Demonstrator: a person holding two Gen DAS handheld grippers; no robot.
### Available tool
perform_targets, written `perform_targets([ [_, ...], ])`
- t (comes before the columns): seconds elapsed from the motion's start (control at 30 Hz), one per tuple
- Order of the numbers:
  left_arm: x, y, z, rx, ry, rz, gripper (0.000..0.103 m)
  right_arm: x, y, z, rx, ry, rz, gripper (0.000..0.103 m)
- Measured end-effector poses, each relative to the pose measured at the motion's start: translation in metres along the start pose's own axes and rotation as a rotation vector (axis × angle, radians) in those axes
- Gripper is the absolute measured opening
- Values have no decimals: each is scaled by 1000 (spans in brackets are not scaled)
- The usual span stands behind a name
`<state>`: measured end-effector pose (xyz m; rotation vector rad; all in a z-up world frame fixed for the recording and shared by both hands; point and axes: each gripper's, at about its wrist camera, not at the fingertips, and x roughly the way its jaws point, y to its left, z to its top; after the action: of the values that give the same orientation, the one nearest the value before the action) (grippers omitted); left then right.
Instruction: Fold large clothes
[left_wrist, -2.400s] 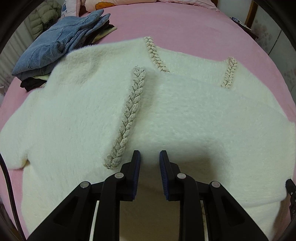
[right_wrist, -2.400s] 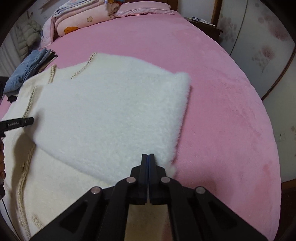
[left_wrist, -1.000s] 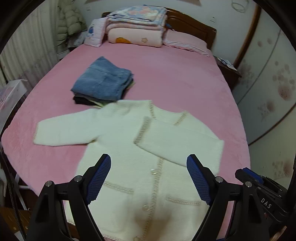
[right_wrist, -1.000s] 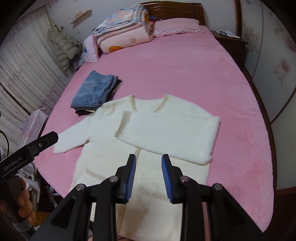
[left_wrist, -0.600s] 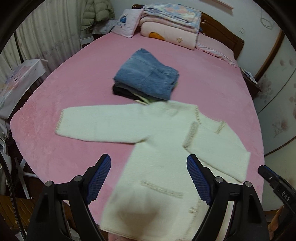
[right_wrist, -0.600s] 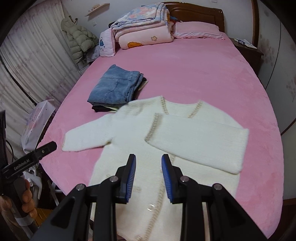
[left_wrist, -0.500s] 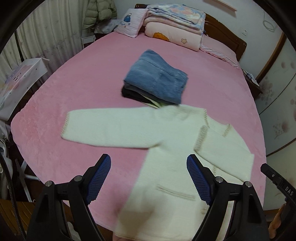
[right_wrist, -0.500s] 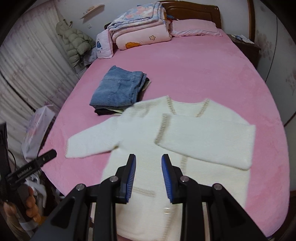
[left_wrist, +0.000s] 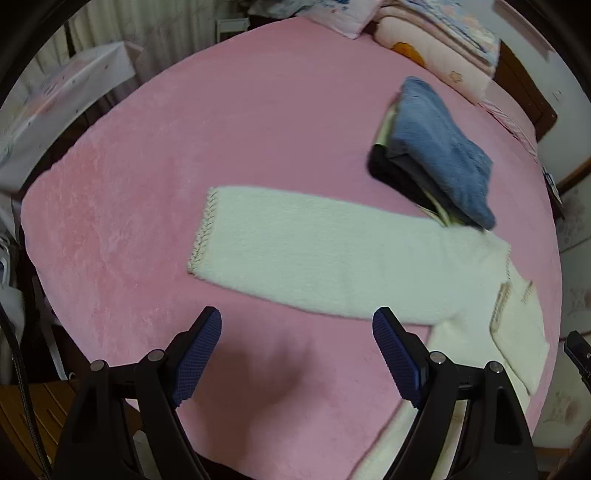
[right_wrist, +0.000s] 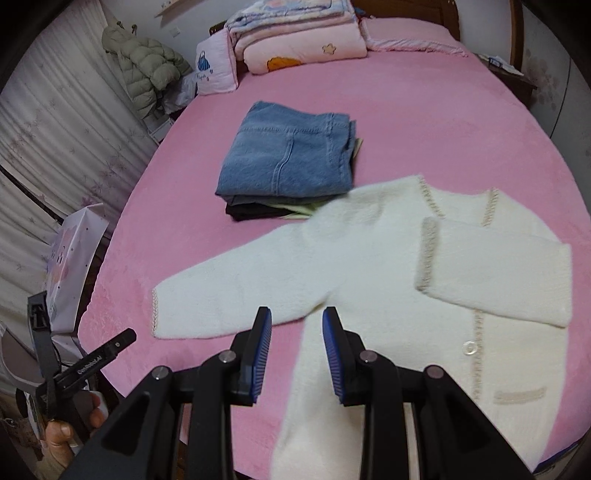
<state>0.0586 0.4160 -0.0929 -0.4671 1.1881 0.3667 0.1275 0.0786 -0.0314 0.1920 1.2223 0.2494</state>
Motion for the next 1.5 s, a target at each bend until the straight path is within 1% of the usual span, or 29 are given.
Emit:
perform_targets([
  [0.07,25,22,7,-41,22,1,83,21,12,3,-11,27,-14,29],
  [0.13,45,37,10,-79,32,-8,83,38,20,5,-16,43,-30,29],
  [0.23,81,62,12,-167,49,-32,83,60,32,8,-20,69,-42,29],
  [0.37,131,96,11,-291,72,-55,83,80,43,11,-48,94,-53,29],
  [0.5,184,126,4,-434,139,-53,83,99,50,10,-70,129,-78,29],
  [0.57,197,133,3,-468,130,-58,83,106,50,8,-62,145,-79,29],
  [0.63,202,132,5,-472,102,-40,83,110,48,5,-62,156,-82,28],
  [0.67,204,128,7,-463,95,-29,83,112,48,4,-64,161,-86,29],
  [0.7,206,124,10,-446,90,-14,76,114,46,1,-69,167,-96,29],
  [0.73,207,120,12,-422,85,-6,66,116,44,-1,-70,171,-106,29],
  [0.77,208,115,15,-388,78,1,43,118,42,-3,-66,174,-113,29],
  [0.8,208,110,20,-345,73,9,14,120,37,-5,-57,180,-127,29],
  [0.83,207,106,22,-319,72,27,8,120,32,-5,-47,182,-139,28],
  [0.9,204,100,26,-287,73,38,6,120,23,-5,-27,177,-164,28],
  [0.97,193,93,28,-258,46,33,6,119,11,-4,-11,166,-198,28],
  [1.03,175,79,29,-192,-4,41,6,117,0,-3,7,155,-223,29],
  [1.17,138,41,36,-50,-90,56,6,106,-28,-1,57,119,-246,28],
  [1.3,106,10,39,29,-155,26,6,99,-48,0,68,98,-271,29],
  [1.33,97,-3,39,48,-171,18,6,97,-53,0,67,94,-278,29],
  [1.37,88,-17,48,61,-181,11,6,95,-58,-1,66,88,-286,29],
  [1.47,63,-56,42,136,-208,-6,6,83,-70,-2,61,65,-305,28],
  [1.5,56,-63,41,161,-212,-11,6,79,-74,-3,60,57,-308,28],
])
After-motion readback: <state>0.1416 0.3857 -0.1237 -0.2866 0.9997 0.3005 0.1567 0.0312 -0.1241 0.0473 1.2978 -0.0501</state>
